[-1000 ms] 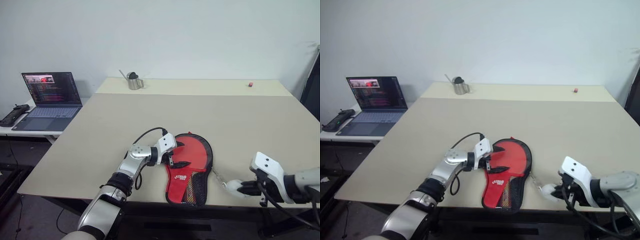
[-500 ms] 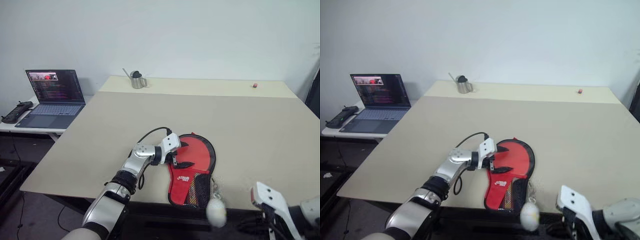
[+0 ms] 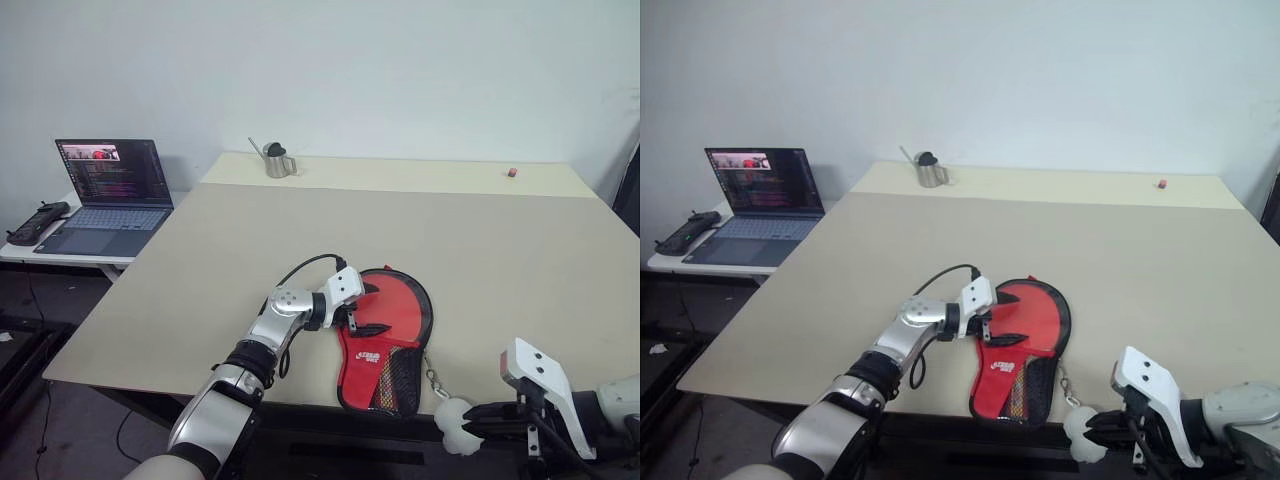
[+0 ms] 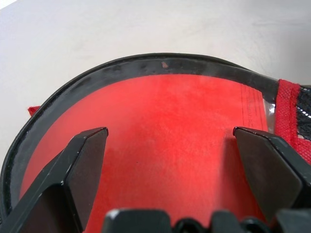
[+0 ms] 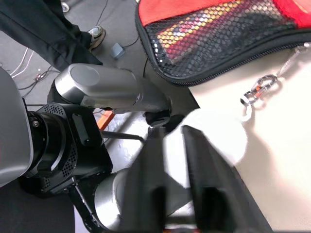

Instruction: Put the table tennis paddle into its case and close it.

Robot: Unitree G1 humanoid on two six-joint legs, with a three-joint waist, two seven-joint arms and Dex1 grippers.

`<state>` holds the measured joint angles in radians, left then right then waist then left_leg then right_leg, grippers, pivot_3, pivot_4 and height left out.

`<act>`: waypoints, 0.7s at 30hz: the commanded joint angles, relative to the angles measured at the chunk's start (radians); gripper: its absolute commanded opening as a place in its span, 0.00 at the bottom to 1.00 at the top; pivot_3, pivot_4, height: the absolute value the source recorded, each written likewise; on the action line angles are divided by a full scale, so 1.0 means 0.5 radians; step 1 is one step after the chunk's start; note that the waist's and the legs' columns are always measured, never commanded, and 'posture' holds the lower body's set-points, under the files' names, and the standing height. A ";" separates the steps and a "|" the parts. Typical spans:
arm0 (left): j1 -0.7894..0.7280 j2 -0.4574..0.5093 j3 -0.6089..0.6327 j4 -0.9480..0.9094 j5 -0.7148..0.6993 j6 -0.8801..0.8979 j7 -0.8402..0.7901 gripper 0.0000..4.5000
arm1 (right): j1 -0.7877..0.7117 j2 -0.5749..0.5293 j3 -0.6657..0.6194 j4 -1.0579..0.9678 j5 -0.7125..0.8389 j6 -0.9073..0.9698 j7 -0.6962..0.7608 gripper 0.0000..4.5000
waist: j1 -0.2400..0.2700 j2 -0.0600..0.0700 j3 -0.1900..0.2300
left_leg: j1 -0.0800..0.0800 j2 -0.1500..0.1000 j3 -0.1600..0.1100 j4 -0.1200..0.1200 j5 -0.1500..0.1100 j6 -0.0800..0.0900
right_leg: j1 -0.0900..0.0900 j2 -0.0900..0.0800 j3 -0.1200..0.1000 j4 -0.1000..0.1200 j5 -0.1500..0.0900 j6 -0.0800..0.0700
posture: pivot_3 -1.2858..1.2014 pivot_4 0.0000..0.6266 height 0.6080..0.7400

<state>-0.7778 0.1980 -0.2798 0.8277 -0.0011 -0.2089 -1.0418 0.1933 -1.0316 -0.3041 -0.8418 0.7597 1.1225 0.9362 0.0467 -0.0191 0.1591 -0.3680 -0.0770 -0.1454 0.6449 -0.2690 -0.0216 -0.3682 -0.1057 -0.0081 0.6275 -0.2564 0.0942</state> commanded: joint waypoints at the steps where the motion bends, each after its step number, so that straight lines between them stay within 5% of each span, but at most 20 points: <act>1: 0.086 -0.001 -0.103 0.098 0.140 0.036 0.009 1.00 | -0.033 -0.041 -0.049 0.007 0.056 -0.014 -0.004 0.45 | 0.000 0.000 0.000 | 0.000 0.000 0.000 0.000 0.000 0.000 | 0.000 0.000 0.000 0.000 0.000 0.000 | 0.52 0.24 1.00; 7: 0.104 -0.012 -0.089 0.051 0.097 0.040 -0.036 1.00 | -0.131 -0.035 0.036 0.056 0.046 -0.023 -0.092 0.89 | 0.001 0.000 0.000 | 0.000 0.000 0.000 0.000 0.000 0.000 | 0.000 0.000 0.000 0.000 0.000 0.000 | 0.52 0.24 1.00; 15: 0.123 -0.001 -0.098 -0.087 0.056 0.012 -0.212 1.00 | -0.234 0.040 0.175 0.129 0.012 0.031 -0.318 0.89 | -0.001 0.003 -0.001 | -0.012 -0.001 -0.002 -0.001 -0.001 -0.001 | -0.012 0.000 -0.001 0.000 0.000 0.000 | 0.52 0.24 1.00; 21: 0.081 -0.017 -0.066 -0.056 0.072 0.000 -0.166 1.00 | -0.647 0.377 0.398 0.384 -0.058 0.105 -0.666 0.89 | -0.016 0.003 -0.001 | -0.017 -0.002 -0.010 0.000 -0.001 -0.002 | -0.016 0.000 -0.001 -0.001 0.000 -0.001 | 0.52 0.24 1.00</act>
<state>-0.7585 0.1940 -0.2776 0.7619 -0.0035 -0.2128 -1.1219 -0.0987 -0.8551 -0.1170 -0.6684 0.7398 1.1670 0.6385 0.0387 -0.0176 0.1586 -0.3771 -0.0785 -0.1513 0.6453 -0.2696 -0.0224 -0.3764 -0.1059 -0.0094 0.6272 -0.2562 0.0937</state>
